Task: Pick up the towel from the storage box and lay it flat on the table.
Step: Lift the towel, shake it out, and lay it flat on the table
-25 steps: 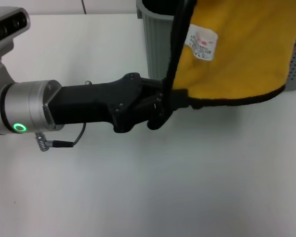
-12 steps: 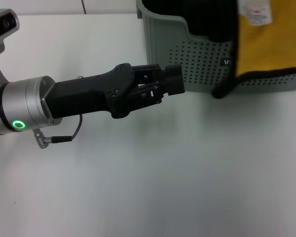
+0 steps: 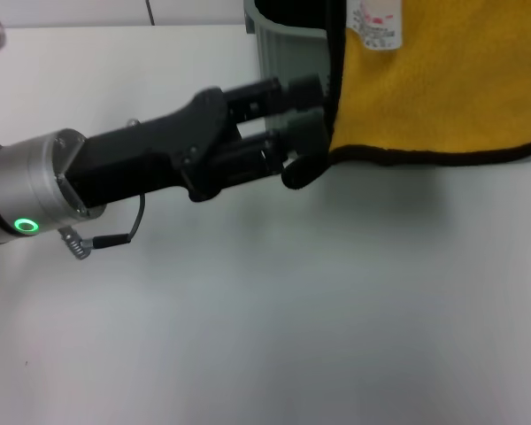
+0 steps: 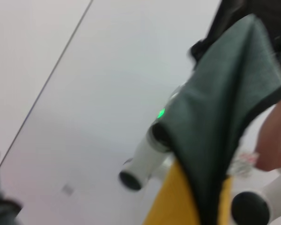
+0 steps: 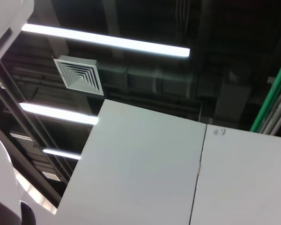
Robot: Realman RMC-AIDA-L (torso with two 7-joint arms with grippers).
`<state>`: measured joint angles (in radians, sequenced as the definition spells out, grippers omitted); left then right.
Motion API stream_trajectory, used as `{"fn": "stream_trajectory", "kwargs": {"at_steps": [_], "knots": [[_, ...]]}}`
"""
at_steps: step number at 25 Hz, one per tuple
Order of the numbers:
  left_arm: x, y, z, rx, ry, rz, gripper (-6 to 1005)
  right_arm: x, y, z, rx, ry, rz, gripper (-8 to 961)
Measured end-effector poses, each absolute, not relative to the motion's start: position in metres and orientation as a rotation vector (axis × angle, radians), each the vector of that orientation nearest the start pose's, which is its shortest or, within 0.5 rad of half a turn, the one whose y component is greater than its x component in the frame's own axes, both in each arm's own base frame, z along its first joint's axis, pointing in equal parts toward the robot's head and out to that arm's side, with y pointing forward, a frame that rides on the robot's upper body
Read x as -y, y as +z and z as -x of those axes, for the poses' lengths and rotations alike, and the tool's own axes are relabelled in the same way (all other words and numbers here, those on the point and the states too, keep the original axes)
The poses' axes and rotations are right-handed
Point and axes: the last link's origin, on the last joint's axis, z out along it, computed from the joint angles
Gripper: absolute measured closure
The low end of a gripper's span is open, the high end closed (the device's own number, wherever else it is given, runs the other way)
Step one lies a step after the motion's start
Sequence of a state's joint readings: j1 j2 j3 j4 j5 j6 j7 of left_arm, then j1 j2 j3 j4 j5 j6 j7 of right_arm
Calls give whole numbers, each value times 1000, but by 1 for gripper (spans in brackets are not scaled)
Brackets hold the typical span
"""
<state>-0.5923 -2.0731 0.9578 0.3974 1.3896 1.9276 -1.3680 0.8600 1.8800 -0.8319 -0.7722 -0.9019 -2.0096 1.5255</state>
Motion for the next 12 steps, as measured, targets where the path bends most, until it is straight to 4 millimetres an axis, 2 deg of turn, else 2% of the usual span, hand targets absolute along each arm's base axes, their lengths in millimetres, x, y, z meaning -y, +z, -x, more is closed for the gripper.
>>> {"fn": "stream_trajectory", "kwargs": {"at_steps": [6,12], "knots": [[-296,4,173,366,-1804,2624,420,-355,168,-55,506,1969,2449,905],[-305,0,165,371,-1803,2603,412,-357,160,-48,503,1967,2468,904]]}}
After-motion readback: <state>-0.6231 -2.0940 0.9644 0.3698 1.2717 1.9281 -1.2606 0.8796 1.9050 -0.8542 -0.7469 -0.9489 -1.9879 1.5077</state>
